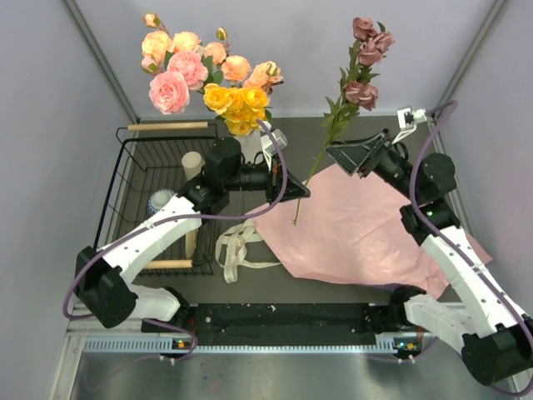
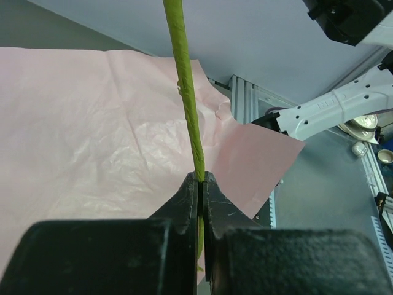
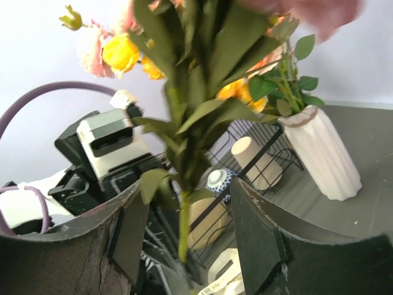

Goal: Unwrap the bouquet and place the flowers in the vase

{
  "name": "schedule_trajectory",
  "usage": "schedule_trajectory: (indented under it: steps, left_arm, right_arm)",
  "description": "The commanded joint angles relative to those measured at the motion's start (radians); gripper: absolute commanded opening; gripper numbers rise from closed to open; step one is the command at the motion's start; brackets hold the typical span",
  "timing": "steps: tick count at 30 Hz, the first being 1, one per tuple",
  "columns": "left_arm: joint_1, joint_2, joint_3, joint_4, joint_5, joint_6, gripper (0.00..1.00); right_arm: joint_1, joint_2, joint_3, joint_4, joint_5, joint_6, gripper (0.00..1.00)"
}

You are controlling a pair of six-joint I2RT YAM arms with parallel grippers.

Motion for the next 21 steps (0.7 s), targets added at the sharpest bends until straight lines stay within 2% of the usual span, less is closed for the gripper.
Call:
schedule_trajectory:
  steps: [1, 6, 16, 21]
  left_arm:
    - [0.001, -0.042, 0.004, 0.01, 0.043, 0.044, 0.0]
    - [0.001, -0.039, 0.001, -0.012, 0.056, 0.057, 0.0]
    - [0.001, -0.039, 0.017, -0.128, 0.06, 0.143, 0.0]
    - [0.001, -0.044, 0.019, -0.185, 0.042, 0.2, 0.0]
  right_arm:
    - [-0.097, 0.057, 0.017, 0.18, -0.222, 0.107, 0.55]
    - [-0.111, 0.098, 0.009, 0.343, -0.331, 0.209, 0.52]
    - [-0.122, 0.089, 0.077, 0.182, -0.321, 0.065, 0.41]
    - [-0.122, 0.108, 0.084, 0.207, -0.358, 0.083, 0.33]
